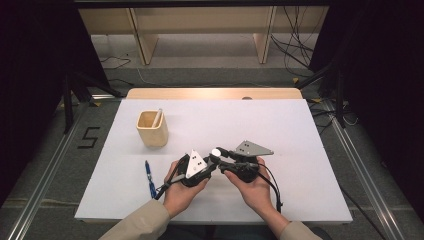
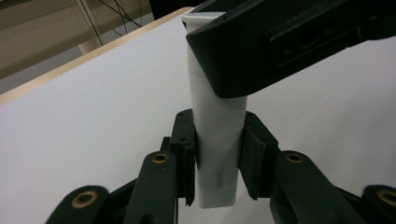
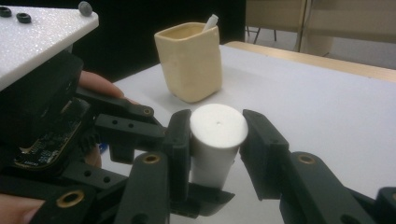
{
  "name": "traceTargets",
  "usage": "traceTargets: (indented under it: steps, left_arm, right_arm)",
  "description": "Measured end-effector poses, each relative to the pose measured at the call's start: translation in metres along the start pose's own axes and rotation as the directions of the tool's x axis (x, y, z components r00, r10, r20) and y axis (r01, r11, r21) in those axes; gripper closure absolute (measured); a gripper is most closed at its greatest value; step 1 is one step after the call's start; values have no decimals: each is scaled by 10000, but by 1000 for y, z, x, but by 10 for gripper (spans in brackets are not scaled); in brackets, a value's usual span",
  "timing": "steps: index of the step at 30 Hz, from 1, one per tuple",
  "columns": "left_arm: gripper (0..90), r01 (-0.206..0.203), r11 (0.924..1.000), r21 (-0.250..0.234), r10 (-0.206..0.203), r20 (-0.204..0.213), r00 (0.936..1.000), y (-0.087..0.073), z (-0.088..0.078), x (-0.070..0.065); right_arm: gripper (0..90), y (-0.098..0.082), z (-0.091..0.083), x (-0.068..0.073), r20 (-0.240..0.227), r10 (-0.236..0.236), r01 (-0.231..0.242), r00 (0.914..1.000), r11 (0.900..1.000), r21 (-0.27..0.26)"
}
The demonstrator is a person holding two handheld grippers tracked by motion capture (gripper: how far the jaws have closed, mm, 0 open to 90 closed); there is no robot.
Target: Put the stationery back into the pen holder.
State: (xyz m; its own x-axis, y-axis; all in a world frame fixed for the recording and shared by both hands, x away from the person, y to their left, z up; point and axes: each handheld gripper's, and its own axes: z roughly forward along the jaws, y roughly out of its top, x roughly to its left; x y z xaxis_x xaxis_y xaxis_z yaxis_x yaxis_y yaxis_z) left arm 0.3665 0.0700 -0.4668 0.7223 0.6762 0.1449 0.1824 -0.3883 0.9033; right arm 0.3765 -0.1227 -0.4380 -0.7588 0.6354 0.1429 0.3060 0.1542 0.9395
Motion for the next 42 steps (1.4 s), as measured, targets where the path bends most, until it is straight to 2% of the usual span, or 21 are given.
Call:
traceTargets:
  steps: [2,6,9,15,21,24,29,33,42]
  left_arm:
    - [702,112,9999,19,-112,-70,9999,0,-1,3]
    - [702,357,9993,72,-355,-214,9991,0,-5,12]
    - [702,551,9985,-38,-552,-409,9976,0,-11,22]
    - [702,965,9952,-187,-978,-899,9911,3,-27,47]
    - [702,1313,9900,-514,-1375,-1447,9799,8,-43,72]
    - [702,1320,9896,-576,-1404,-1823,9732,11,-52,85]
    - [702,1595,9851,-644,-1702,-2325,9576,13,-64,106]
    - [702,1759,9812,-796,-1910,-2634,9456,15,-72,119]
    - [702,1941,9738,-1185,-2220,-3101,9244,26,-82,145]
  right_arm:
    - [471,1,-2,-1,99,109,-106,9999,9997,-206]
    - [339,3,-8,-7,295,286,-271,9992,9984,-502]
    - [306,2,-12,-12,550,317,-295,9980,9988,-399]
    - [258,-7,-17,-22,1052,223,-247,9942,9995,211]
    - [251,-11,-21,-29,1316,169,-224,9912,9989,407]
    - [248,-13,-23,-31,1413,178,-251,9898,9984,500]
    - [238,-18,-25,-34,1532,184,-310,9880,9963,803]
    - [229,-21,-27,-37,1614,182,-328,9867,9955,885]
    - [224,-25,-30,-40,1697,182,-359,9853,9941,1020]
